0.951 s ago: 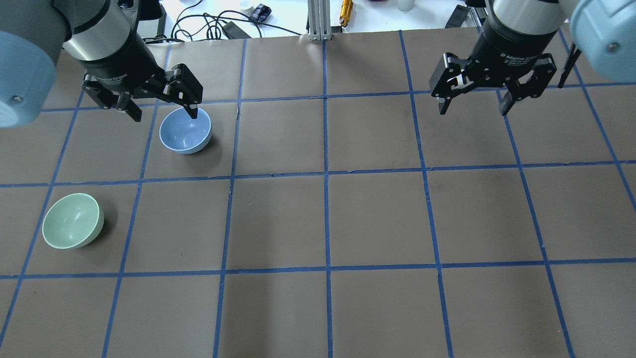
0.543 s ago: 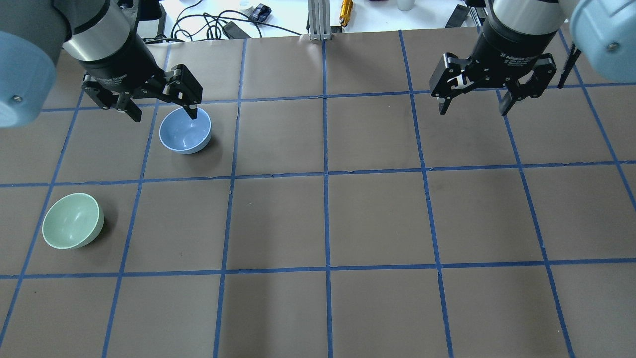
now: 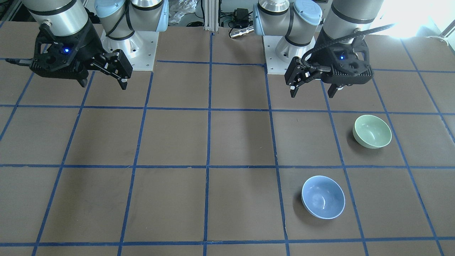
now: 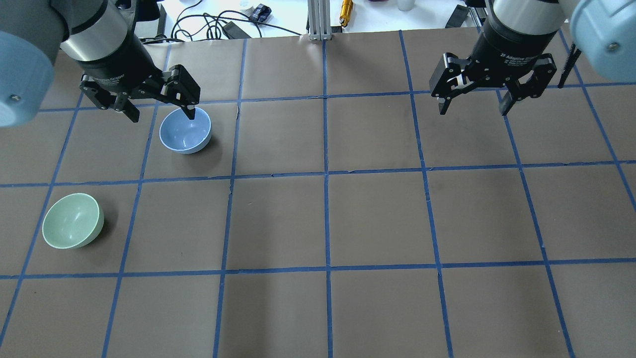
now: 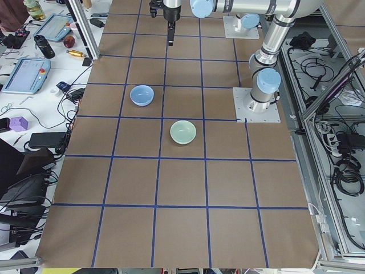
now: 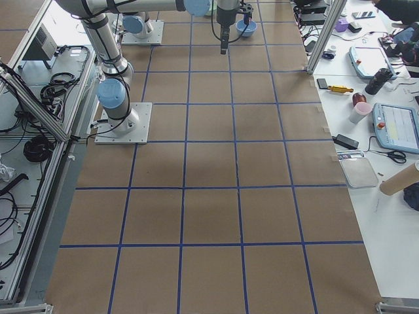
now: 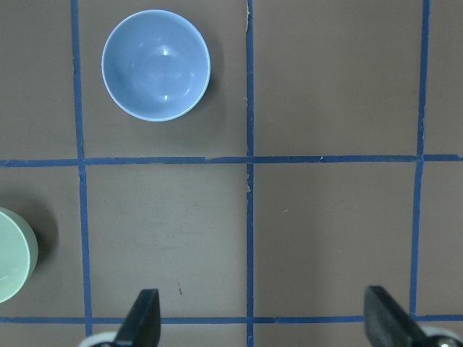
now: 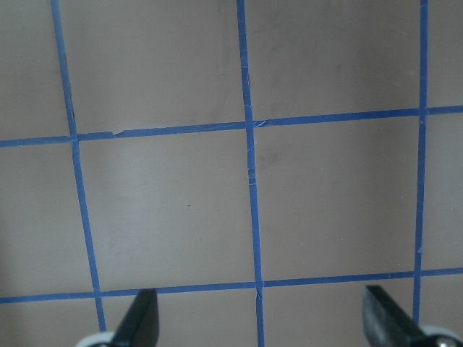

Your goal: Stack green bowl on blue bowl

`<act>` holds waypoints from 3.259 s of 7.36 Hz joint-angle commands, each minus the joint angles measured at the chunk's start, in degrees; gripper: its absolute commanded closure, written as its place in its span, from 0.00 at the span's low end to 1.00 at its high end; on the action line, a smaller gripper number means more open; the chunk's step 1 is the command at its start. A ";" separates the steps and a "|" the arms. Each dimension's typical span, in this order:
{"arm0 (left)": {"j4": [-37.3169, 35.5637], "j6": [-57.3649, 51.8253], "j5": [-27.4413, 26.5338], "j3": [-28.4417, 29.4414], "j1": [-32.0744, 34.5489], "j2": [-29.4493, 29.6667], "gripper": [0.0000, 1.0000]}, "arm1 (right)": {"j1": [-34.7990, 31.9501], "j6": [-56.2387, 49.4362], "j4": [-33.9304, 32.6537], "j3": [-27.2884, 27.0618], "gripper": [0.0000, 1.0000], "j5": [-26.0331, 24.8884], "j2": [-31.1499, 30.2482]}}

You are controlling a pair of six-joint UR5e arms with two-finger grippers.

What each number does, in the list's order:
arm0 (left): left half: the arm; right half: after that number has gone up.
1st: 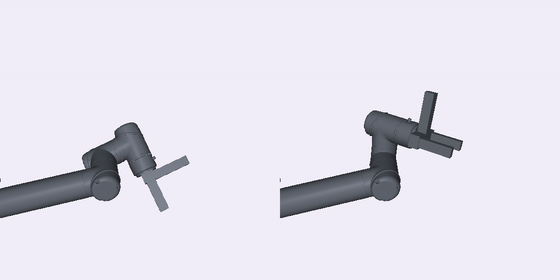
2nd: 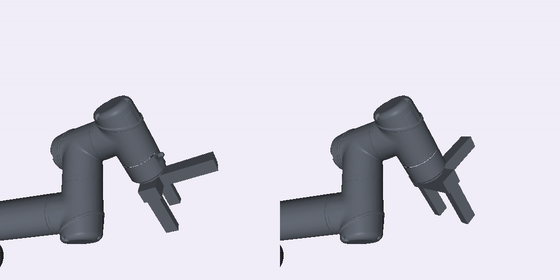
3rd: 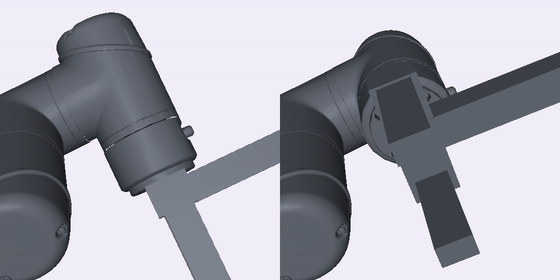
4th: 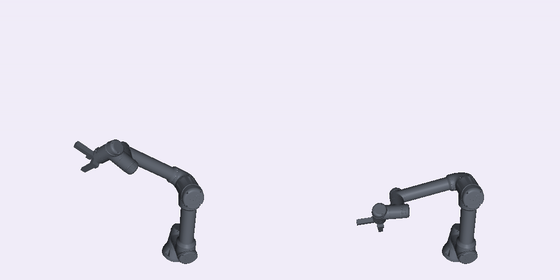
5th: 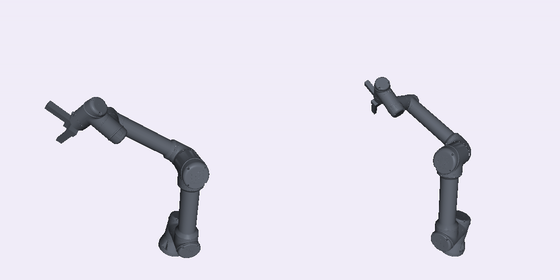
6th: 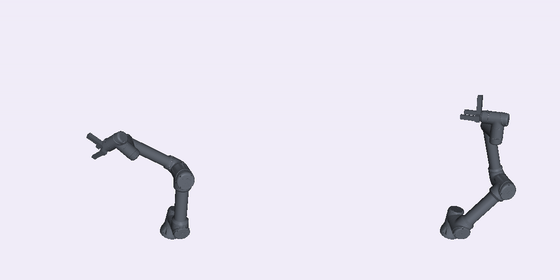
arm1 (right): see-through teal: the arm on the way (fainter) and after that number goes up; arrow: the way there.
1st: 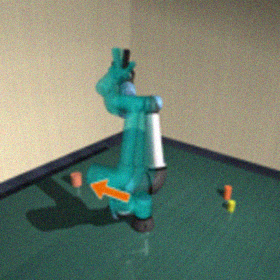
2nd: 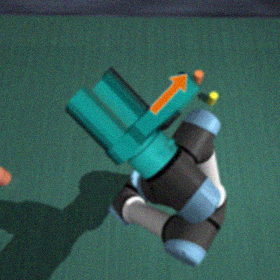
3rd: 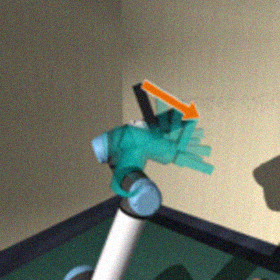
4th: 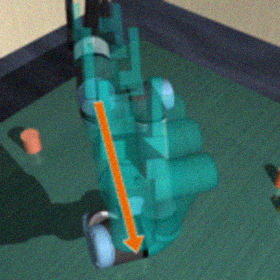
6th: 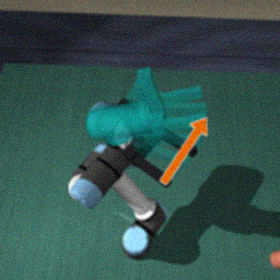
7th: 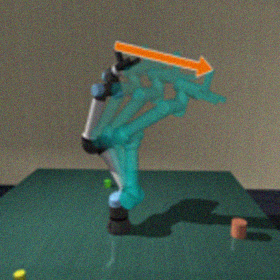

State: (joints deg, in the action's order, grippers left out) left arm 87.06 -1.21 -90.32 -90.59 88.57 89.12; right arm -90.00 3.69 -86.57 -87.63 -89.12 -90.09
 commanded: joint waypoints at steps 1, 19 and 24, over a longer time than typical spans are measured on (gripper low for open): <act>0.22 -8.40 -0.03 -2.29 -6.70 0.17 0.00 | 0.00 0.00 -0.09 0.00 0.00 0.00 0.00; -31.08 -50.11 0.41 -22.96 -46.38 17.31 0.27 | 0.00 0.00 -0.09 0.00 0.00 0.00 0.00; -30.46 -50.03 0.67 -22.70 -45.85 17.66 1.00 | 0.00 0.00 -0.09 0.00 0.00 0.00 0.00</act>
State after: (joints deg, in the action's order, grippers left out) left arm 56.47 -51.16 -89.81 -113.49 42.45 106.72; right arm -90.00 3.69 -86.65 -87.63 -89.12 -90.09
